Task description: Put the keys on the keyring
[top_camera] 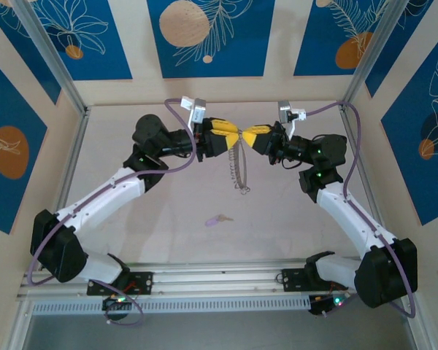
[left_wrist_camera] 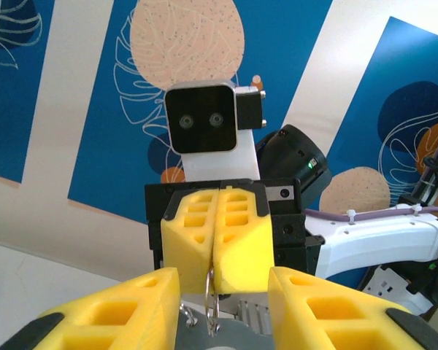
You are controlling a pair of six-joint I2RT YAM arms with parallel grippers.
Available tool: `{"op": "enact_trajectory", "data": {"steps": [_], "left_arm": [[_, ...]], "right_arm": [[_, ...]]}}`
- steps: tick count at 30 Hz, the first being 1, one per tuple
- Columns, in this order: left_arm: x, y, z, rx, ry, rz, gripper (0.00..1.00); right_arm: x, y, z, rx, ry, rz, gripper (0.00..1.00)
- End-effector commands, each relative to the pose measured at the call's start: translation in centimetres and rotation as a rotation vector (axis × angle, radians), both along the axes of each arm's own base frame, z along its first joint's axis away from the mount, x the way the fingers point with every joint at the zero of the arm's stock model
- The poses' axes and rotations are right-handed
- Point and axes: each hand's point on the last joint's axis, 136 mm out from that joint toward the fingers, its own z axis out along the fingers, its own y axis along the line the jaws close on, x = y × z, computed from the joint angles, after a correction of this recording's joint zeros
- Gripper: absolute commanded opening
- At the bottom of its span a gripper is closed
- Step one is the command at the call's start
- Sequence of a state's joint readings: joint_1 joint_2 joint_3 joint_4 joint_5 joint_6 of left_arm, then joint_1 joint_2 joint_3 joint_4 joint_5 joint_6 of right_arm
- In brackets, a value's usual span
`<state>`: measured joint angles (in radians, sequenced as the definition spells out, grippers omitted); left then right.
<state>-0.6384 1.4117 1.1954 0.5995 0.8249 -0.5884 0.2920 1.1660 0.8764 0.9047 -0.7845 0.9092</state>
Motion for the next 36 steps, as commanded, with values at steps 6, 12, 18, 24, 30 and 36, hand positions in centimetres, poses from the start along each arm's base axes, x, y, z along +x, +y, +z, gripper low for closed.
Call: {"op": "enact_trajectory", "data": {"steps": [6, 12, 18, 24, 30, 36], "left_arm": [[-0.05, -0.11, -0.26, -0.009, -0.003, -0.039, 0.33], [-0.15, -0.37, -0.08, -0.017, -0.003, -0.057, 0.24], [-0.37, -0.65, -0.24, -0.013, -0.001, -0.075, 0.19], [-0.35, -0.65, -0.26, -0.014, -0.005, -0.071, 0.11], [-0.44, -0.64, 0.02, -0.023, -0.011, -0.072, 0.02], [-0.55, -0.77, 0.04, -0.027, -0.016, -0.077, 0.00]], "right_arm": [[-0.33, -0.65, 1.15, 0.028, -0.047, -0.037, 0.00], [-0.28, -0.64, 1.03, 0.027, -0.044, -0.037, 0.00], [-0.19, -0.73, 1.03, 0.028, -0.042, -0.042, 0.00], [-0.18, -0.74, 1.00, 0.028, -0.041, -0.042, 0.00], [-0.18, -0.73, 0.90, 0.026, -0.038, -0.040, 0.00], [-0.16, -0.70, 0.83, 0.025, -0.033, -0.039, 0.00]]}}
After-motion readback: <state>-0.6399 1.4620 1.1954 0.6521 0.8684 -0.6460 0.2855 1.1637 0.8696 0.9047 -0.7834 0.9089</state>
